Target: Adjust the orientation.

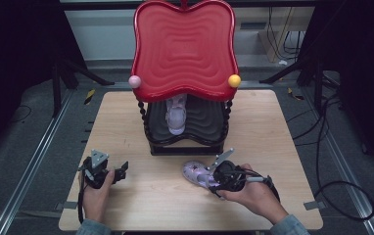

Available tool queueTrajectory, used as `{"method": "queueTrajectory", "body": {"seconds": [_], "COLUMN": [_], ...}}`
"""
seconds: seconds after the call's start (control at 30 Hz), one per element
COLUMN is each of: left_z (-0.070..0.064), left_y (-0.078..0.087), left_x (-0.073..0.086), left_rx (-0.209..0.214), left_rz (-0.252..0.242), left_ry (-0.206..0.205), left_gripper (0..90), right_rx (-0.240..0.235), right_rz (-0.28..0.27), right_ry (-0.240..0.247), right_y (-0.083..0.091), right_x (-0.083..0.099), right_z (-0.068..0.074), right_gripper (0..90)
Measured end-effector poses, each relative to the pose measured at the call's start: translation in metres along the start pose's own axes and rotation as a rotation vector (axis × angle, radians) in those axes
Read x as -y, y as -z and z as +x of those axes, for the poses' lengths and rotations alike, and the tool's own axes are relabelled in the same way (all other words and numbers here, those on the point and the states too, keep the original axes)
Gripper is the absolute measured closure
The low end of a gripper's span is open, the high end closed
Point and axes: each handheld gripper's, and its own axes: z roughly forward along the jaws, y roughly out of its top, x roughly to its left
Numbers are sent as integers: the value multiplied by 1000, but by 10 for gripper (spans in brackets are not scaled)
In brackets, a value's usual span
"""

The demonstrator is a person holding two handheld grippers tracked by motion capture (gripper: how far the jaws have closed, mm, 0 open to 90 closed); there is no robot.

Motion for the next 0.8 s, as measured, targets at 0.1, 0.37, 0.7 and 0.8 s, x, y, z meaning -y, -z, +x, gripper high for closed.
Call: {"method": "queueTrajectory", "body": {"seconds": [0.1, 0.37, 0.7, 0.8], "left_z": [-1, -1, -1, -1], "left_y": [-1, -1, -2, -2], "left_x": [0, 0, 0, 0], "left_rx": [2, 2, 5, 4], "left_rz": [3, 6, 11, 11], "left_ry": [-5, -3, -8, -5], "left_gripper": [89, 89, 89, 90], "right_rx": [-4, -7, -13, -15], "right_rz": [28, 113, 159, 168], "right_ry": [6, 23, 31, 30], "right_y": [-10, -33, -42, -43], "right_x": [0, -4, -5, -6], "right_z": [3, 5, -1, -1], "right_gripper": [615, 724, 798, 803]}}
